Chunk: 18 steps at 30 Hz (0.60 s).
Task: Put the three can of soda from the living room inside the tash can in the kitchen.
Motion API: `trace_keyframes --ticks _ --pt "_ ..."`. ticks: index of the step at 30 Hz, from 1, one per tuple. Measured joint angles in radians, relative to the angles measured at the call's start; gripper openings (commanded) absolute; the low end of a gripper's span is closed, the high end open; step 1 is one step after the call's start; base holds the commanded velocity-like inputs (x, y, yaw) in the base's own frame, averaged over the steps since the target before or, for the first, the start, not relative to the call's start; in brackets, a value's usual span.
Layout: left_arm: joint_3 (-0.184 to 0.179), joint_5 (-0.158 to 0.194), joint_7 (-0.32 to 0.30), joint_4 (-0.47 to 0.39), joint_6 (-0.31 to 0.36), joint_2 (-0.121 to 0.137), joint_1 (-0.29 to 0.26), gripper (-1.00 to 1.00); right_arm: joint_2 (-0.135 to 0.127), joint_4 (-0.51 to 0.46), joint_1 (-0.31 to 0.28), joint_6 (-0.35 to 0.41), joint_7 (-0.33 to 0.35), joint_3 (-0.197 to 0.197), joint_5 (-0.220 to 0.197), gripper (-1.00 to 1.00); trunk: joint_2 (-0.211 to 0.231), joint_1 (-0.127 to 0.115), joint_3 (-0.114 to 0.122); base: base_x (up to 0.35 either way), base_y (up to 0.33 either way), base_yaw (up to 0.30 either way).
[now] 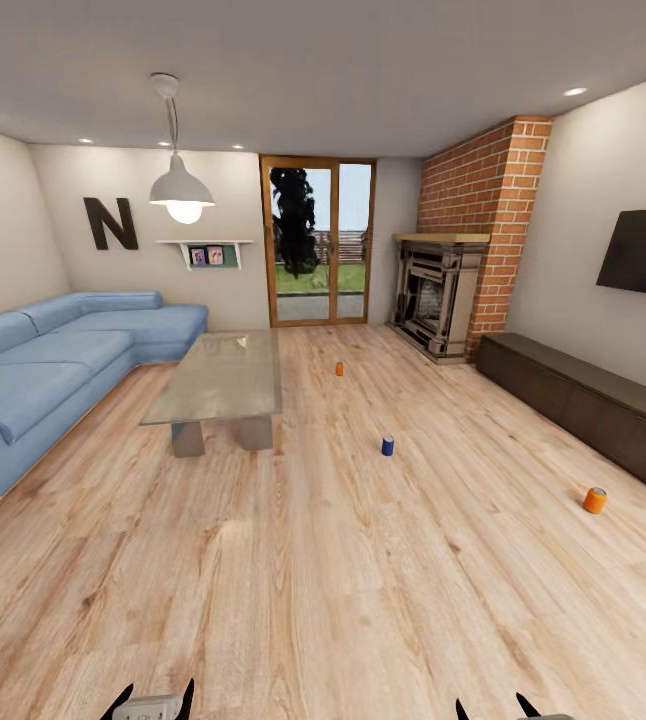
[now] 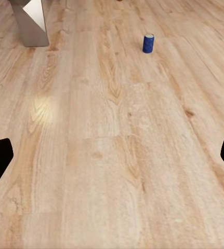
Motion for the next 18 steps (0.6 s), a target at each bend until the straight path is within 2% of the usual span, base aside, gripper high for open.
trace_keyframes --ticks 18 --pt "0.000 -0.001 0.000 0.000 0.000 -0.001 0.000 1.00 0.004 0.003 -0.009 0.001 -0.005 0.001 -0.001 1.00 0.000 0.000 0.000 0.000 0.000 0.000"
